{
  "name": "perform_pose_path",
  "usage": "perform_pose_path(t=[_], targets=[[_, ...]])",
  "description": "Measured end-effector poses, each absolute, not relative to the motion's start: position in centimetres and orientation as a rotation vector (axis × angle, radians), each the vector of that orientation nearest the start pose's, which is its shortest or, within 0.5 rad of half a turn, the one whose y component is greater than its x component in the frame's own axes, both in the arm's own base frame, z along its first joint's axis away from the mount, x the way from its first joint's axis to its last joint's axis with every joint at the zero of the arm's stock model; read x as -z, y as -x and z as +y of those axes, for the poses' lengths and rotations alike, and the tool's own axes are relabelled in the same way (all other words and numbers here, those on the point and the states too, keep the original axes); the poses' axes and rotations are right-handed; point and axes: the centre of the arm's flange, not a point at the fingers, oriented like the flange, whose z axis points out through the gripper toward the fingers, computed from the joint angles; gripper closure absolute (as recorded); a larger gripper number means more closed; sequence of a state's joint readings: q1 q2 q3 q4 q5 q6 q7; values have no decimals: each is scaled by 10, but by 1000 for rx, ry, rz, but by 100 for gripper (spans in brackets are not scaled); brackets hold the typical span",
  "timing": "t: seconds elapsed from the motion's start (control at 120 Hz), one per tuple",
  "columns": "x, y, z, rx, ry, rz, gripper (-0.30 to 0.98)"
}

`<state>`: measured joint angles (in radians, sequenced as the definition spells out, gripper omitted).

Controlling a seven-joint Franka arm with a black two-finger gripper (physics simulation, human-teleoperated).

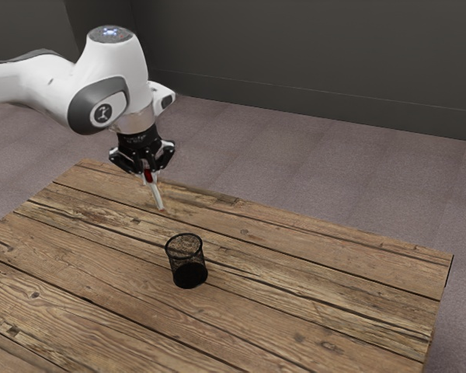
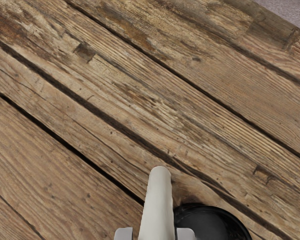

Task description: Take the marker out of the pen holder and place it to the left of the pen holder.

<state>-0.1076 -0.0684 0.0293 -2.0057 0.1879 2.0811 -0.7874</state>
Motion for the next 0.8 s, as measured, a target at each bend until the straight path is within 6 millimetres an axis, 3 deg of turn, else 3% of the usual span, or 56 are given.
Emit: perform_pose_path(t=[0.058,0.2,0.333,0.45,0.6,0.667,0.8], targets=[[-493,-558,-14,342,2826,-910,74],[-452,-591,16,384,2755,-866,74],[-429,-632,-3,445,2758,-795,75],[-427,-641,-8,481,2759,-785,75],[-447,-653,-8,535,2749,-809,75],[-443,-654,-5,518,2740,-819,74],[-421,-656,28,453,2692,-880,74]])
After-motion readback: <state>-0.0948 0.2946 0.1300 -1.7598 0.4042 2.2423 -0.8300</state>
